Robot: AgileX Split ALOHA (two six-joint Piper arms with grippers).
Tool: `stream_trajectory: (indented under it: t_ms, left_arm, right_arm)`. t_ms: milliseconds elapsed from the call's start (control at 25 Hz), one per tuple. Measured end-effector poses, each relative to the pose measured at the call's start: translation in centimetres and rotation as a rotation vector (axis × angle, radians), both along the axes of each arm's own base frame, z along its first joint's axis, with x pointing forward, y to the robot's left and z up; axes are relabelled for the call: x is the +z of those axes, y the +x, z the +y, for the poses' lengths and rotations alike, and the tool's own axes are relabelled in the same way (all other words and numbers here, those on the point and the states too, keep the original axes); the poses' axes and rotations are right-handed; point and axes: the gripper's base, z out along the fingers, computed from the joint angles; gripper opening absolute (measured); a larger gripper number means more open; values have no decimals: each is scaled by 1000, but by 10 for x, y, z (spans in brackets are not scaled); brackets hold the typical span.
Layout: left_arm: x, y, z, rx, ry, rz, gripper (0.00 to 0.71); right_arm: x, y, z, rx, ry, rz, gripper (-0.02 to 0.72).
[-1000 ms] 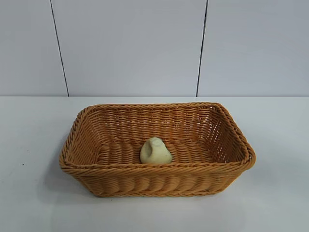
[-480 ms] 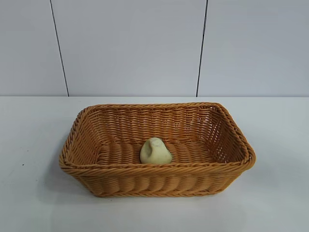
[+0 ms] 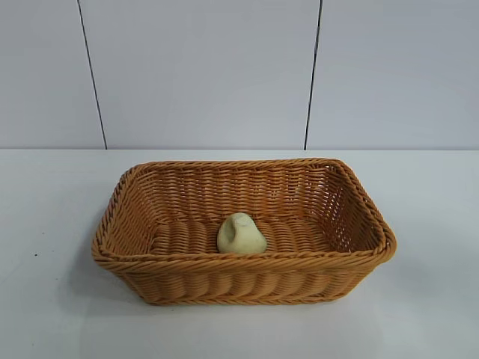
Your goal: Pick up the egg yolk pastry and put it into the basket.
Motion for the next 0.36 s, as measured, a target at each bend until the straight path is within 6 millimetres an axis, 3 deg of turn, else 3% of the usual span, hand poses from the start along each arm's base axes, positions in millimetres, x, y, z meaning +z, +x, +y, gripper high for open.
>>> stream_trajectory:
  t_ms: [360]
  left_arm:
    - [0,0,0,0,0,0,687]
  right_arm:
    - [0,-1,1,4,6,-2,674]
